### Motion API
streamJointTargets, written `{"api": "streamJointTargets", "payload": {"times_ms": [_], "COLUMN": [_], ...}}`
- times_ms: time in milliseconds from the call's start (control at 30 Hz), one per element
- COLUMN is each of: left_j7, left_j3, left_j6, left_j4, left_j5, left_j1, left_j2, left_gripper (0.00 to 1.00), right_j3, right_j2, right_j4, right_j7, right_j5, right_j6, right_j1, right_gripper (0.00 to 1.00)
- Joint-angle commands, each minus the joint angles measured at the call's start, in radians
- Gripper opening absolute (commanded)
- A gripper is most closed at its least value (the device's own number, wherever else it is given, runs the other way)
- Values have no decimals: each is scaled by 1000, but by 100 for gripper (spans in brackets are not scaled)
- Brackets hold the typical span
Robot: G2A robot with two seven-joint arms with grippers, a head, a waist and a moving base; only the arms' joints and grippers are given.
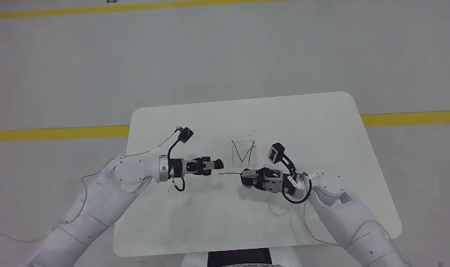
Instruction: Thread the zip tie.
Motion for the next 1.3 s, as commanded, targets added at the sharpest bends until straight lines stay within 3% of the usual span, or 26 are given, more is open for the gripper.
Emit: {"api": "streamJointTargets", "payload": {"times_ms": [0, 200, 300, 533, 667, 833, 1067, 1267], "left_j7": [0, 18, 15, -143, -255, -378, -451, -451], "left_j3": [0, 0, -7, -58, -102, -127, -126, -126], "left_j6": [0, 0, 0, 0, 0, 0, 0, 0], "left_j4": [0, 0, 39, 69, 96, 161, 234, 234], "left_j5": [7, -13, -58, -223, -309, -331, -302, -302], "left_j1": [0, 6, 13, 40, 59, 58, 35, 35], "left_j2": [0, -1, -3, -17, -41, -83, -137, -137], "left_gripper": [100, 100, 100, 100, 100, 100, 100, 100], "right_j3": [0, 1, 4, 1, -14, -49, -97, -97], "right_j2": [0, 0, 1, 0, -3, -13, -28, -28], "right_j4": [-1, 1, 8, 78, 115, 150, 183, 183], "right_j7": [-1, -21, 7, 153, 198, 220, 244, 244], "right_j5": [-1, -10, 16, 99, 115, 131, 160, 160], "right_j6": [0, 1, -11, -71, -84, -92, -84, -84], "right_j1": [0, -2, -9, 10, 36, 70, 107, 107], "right_gripper": [0, 0, 0, 0, 0, 0, 0, 0]}}
